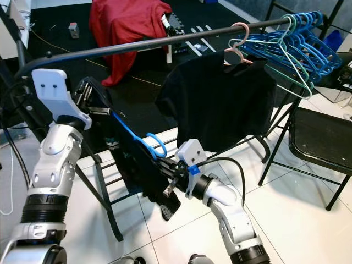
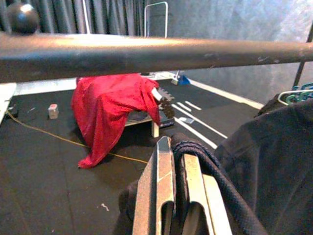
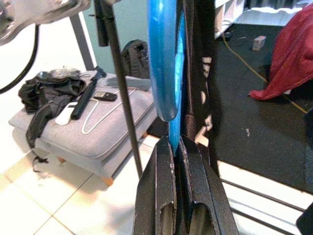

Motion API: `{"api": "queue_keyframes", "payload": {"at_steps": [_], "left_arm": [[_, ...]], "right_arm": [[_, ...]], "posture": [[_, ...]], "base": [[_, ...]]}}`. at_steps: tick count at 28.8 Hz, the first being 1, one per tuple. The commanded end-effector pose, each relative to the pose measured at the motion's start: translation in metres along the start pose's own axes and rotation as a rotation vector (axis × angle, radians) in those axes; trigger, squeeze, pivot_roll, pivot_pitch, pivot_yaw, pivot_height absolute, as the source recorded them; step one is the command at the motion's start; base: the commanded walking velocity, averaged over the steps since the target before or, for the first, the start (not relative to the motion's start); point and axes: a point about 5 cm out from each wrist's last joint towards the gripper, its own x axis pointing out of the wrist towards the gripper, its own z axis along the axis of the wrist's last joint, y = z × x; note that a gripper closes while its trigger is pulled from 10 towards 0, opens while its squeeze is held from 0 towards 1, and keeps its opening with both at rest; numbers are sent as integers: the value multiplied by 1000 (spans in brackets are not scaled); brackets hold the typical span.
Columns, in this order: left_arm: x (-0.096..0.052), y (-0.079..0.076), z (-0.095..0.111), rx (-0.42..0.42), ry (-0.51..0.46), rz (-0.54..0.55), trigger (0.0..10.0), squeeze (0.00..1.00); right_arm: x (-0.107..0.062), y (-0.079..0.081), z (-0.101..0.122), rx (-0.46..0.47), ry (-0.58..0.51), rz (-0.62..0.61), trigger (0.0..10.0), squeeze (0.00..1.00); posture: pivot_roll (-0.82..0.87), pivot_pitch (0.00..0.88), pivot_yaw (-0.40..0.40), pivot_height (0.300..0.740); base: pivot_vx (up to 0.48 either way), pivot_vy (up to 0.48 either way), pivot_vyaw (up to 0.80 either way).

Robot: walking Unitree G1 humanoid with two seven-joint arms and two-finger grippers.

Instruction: Hang hanger

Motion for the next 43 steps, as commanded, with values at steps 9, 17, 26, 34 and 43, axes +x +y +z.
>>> {"api": "queue_keyframes", "payload": {"at_steps": [9,17,26,34,43], "left_arm": [[16,-3,11,82,-54,-99,0,0],[10,-9,-36,194,195,-151,0,0],[-2,-3,-73,287,368,-145,0,0],[-8,1,-90,317,446,-144,0,0],[-14,0,-97,304,469,-157,0,0]], "right_arm": [[-22,17,-39,34,192,56,0,0],[-19,11,12,-69,-125,3,0,0],[-16,36,48,-53,-274,96,0,0],[-16,52,40,-8,-244,131,0,0],[-18,42,42,-76,-236,49,0,0]], "posture": [[-50,151,9,740],[-55,155,13,740],[-64,158,15,740],[-63,161,18,740],[-65,162,18,740]], "base": [[0,0,0],[0,0,0],[0,0,0],[0,0,0],[0,0,0]]}}
